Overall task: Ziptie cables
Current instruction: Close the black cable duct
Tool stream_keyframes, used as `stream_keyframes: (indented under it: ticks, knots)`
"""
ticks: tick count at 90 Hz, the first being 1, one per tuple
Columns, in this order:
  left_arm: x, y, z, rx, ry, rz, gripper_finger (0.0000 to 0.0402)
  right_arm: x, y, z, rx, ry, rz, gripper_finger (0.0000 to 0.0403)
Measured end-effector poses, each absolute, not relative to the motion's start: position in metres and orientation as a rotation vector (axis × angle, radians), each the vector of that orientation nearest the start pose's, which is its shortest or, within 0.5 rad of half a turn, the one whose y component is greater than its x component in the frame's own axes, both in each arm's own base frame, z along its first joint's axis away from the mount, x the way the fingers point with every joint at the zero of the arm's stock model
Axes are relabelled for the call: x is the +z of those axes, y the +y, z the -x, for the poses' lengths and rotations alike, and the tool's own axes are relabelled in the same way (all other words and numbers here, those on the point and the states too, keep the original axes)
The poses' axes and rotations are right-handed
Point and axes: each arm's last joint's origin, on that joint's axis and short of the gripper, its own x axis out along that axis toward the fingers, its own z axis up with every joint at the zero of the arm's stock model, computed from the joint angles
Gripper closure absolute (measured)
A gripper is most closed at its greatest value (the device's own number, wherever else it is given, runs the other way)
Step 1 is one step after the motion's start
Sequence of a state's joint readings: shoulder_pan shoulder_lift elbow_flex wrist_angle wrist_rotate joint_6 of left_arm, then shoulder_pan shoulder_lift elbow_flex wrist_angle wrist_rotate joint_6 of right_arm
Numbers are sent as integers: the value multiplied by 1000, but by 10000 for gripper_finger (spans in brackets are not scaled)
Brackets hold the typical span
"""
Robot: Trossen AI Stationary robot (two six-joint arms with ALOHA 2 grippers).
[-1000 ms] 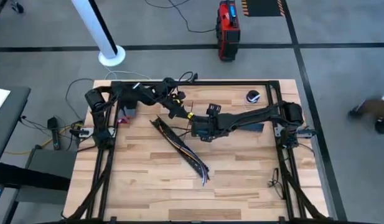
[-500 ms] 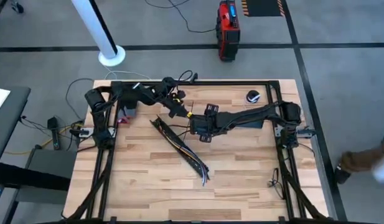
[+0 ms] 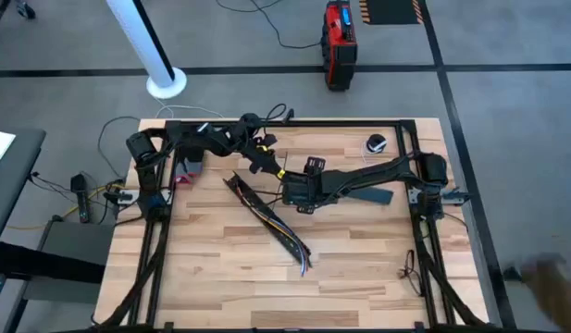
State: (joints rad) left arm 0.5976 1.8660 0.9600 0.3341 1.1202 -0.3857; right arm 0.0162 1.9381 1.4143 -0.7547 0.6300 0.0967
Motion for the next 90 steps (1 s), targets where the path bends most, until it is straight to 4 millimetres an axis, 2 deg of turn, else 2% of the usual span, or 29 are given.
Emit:
stream_keyframes:
  ticks: [8, 34, 45, 76, 90]
  knots:
    - [157, 183, -314, -436, 477, 814, 402, 192, -9, -384, -580, 1197, 333, 200]
    - [159, 190, -311, -426, 452, 797, 402, 192, -7, -382, -585, 1202, 332, 200]
    - [160, 195, -309, -409, 435, 773, 401, 194, -6, -380, -585, 1201, 277, 200]
    - [173, 218, -297, -340, 324, 671, 401, 219, -2, -365, -580, 1186, 109, 200]
    - [174, 225, -290, -317, 322, 667, 401, 232, 1, -356, -535, 1187, -49, 200]
